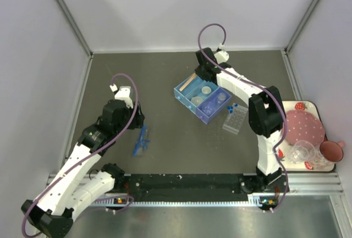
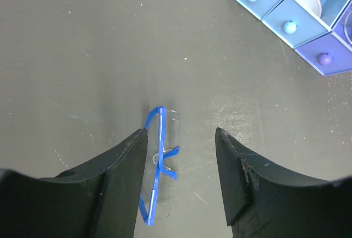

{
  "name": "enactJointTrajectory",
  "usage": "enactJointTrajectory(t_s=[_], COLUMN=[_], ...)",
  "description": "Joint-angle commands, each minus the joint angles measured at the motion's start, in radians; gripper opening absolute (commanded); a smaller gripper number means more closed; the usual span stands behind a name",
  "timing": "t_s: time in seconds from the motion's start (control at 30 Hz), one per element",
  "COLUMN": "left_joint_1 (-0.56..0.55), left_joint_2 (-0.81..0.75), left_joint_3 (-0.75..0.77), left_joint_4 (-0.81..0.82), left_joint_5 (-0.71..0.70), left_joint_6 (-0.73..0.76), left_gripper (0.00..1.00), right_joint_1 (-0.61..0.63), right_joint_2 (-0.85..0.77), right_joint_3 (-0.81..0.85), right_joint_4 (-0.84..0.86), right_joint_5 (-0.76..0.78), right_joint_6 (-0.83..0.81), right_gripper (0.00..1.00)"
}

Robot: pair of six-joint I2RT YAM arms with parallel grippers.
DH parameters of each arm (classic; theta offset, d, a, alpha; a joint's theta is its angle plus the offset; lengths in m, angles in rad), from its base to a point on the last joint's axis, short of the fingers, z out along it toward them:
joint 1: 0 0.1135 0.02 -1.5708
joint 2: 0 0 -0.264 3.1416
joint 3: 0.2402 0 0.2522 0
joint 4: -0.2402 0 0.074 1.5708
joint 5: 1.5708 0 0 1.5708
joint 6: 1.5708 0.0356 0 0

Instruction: Organize the chemistry lab equipment

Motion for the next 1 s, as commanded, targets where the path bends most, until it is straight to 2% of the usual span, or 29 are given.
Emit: enactJointTrajectory(t_s=[0.0,0.13,0.8,0.83,0.87,0.93,0.97], left_joint_1=[0.003,0.005,0.005,0.005,0.005,0.005,0.005], left_joint_2=[-0.001,0.002,0.014,0.013,0.013,0.014,0.014], left_joint_3=[-0.001,0.001,0.001,0.001,0.001,0.001,0.001], left_joint_4=[0.04,0.04,0.04,0.04,0.041,0.04,0.04], left_joint_5=[-0.006,-0.006,-0.001,-0.003,-0.003,-0.003,-0.003], left_joint_6=[0.006,0.006,0.007,0.007,0.007,0.007,0.007], left_gripper=[0.58,0.58,0.57,0.57,0.57,0.57,0.57], right_joint_1=[-0.018,-0.025,0.001,0.003,0.003,0.009,0.012], right_joint_2=[0.03,0.035,0.148,0.148,0.144,0.134,0.118], right_joint_3=[0.064,0.077,0.12,0.12,0.121,0.12,0.113], right_joint_4=[0.007,0.001,0.038,0.04,0.04,0.044,0.046], right_joint_5=[0.083,0.1,-0.006,-0.003,-0.004,0.0,0.008], right_joint_6=[-0.042,-0.065,-0.054,-0.058,-0.062,-0.076,-0.082], right_gripper=[0.0,0.0,0.0,0.05,0.18,0.3,0.32])
